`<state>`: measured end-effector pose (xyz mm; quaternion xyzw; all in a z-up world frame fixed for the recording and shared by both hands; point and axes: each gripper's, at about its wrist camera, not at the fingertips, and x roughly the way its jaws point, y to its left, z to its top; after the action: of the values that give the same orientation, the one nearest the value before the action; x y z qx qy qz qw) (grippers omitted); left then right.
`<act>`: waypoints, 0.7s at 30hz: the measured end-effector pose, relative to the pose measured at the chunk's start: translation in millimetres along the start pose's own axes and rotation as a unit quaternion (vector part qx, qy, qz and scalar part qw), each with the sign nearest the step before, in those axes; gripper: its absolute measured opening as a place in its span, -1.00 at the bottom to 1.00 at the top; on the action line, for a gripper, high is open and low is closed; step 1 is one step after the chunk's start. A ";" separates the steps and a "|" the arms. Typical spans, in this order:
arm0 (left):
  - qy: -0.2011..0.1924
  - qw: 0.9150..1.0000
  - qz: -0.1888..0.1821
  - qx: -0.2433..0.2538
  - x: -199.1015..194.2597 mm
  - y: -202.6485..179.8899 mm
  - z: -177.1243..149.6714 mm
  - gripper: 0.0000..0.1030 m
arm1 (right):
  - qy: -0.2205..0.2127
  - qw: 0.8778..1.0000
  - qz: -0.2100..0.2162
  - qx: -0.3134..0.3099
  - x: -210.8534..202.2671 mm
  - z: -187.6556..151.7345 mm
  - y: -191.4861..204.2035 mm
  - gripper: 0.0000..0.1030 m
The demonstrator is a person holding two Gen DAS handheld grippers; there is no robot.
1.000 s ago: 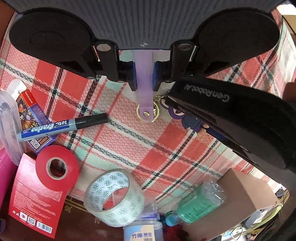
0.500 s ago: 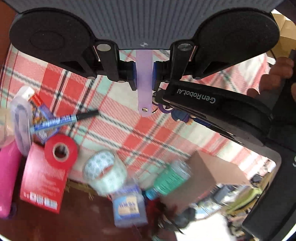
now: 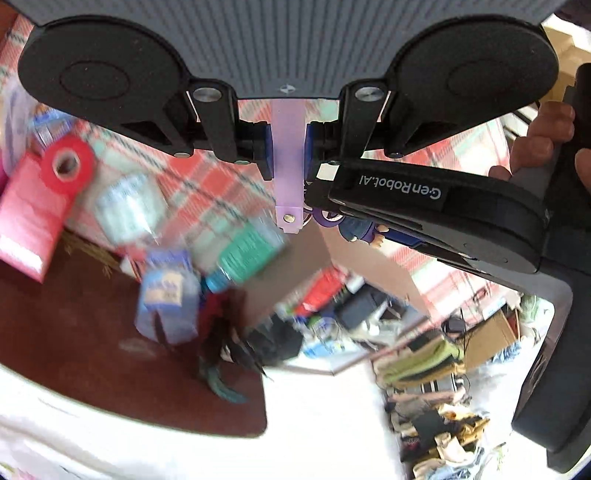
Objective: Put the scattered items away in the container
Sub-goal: 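Carry the keychain to the cardboard box with both tools and release it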
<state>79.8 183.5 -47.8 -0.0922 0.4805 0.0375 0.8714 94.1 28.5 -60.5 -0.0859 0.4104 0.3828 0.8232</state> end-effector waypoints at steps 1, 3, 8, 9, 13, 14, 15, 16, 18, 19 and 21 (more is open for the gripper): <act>-0.005 1.000 -0.001 0.003 -0.4 10.9 7.8 0.07 | -0.004 1.000 -0.001 0.002 5.6 9.7 5.1 -0.63; -0.014 1.000 -0.002 0.013 0.1 33.1 25.2 0.07 | -0.011 1.000 -0.003 0.010 18.7 28.5 13.9 -0.64; -0.018 0.999 -0.014 0.025 16.1 86.2 70.2 0.07 | -0.029 0.999 -0.022 0.032 60.1 76.7 30.6 -0.63; -0.017 0.999 -0.016 0.028 20.5 94.9 78.1 0.07 | -0.031 0.998 -0.027 0.037 68.9 85.5 33.4 -0.63; -0.018 0.999 -0.017 0.046 38.2 118.4 105.6 0.08 | -0.033 0.997 -0.043 0.054 99.6 113.2 40.9 -0.63; -0.018 0.999 -0.016 0.047 43.7 123.0 110.8 0.08 | -0.032 0.997 -0.048 0.055 107.4 119.2 41.8 -0.63; -0.017 0.999 -0.017 0.047 49.5 127.0 115.4 0.08 | -0.030 0.997 -0.052 0.057 114.8 123.7 41.7 -0.63; -0.015 0.999 -0.019 0.045 56.2 130.2 119.2 0.09 | -0.028 0.996 -0.056 0.058 122.4 127.7 41.5 -0.63; -0.002 0.999 -0.017 0.047 71.9 135.6 122.4 0.34 | -0.019 0.996 -0.063 0.053 140.1 131.0 41.1 -0.59; 0.008 0.999 -0.007 0.053 80.2 137.4 121.5 0.40 | -0.012 0.996 -0.066 0.051 149.2 132.3 40.9 -0.52; 0.026 0.998 0.012 0.064 94.2 140.9 117.4 0.74 | 0.033 0.996 -0.072 0.043 168.7 129.3 40.8 0.05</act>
<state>206.0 342.5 -83.8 -0.0312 0.5051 0.0147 0.8624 206.7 210.2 -94.7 -0.0928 0.4464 0.3019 0.8373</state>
